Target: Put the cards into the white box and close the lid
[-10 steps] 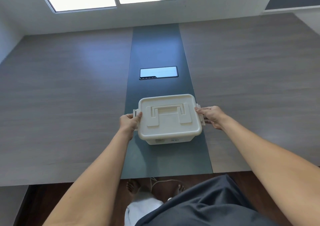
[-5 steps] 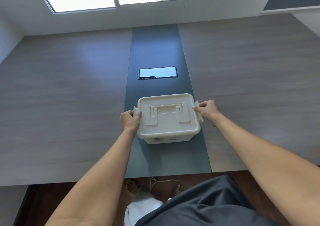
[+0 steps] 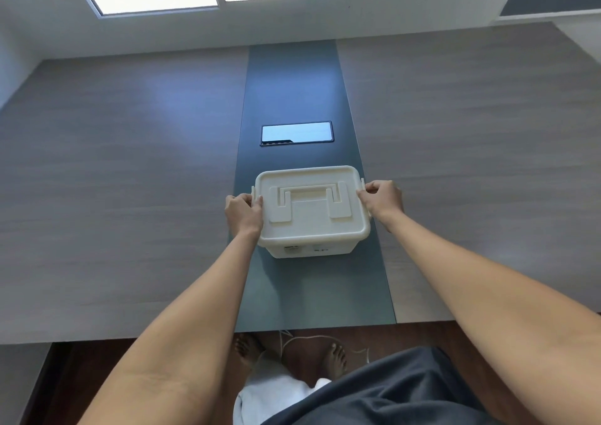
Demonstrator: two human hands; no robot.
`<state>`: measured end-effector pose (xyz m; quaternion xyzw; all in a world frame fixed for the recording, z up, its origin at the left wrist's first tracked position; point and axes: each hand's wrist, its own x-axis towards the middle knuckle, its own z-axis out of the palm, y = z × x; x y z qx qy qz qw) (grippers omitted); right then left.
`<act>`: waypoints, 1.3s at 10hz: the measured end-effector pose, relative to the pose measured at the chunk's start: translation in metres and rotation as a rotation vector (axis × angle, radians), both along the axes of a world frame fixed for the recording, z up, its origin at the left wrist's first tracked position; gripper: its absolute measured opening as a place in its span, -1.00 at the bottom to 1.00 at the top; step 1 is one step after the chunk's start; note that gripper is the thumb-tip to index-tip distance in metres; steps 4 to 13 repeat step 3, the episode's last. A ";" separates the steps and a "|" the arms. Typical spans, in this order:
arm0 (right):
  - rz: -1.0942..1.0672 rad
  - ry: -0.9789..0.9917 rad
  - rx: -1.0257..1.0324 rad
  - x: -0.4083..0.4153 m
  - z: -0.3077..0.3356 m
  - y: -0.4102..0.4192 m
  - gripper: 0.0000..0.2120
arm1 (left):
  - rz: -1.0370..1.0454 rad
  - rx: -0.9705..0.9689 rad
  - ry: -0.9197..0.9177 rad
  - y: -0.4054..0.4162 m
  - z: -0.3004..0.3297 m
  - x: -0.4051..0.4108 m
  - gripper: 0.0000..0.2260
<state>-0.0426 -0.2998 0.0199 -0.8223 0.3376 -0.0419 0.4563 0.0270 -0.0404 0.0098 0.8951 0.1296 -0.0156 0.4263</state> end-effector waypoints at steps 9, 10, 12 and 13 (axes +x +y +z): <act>-0.051 -0.067 0.085 0.008 -0.009 -0.002 -0.43 | -0.026 -0.061 0.011 0.008 -0.004 0.017 -0.68; -0.051 -0.067 0.085 0.008 -0.009 -0.002 -0.43 | -0.026 -0.061 0.011 0.008 -0.004 0.017 -0.68; -0.051 -0.067 0.085 0.008 -0.009 -0.002 -0.43 | -0.026 -0.061 0.011 0.008 -0.004 0.017 -0.68; -0.051 -0.067 0.085 0.008 -0.009 -0.002 -0.43 | -0.026 -0.061 0.011 0.008 -0.004 0.017 -0.68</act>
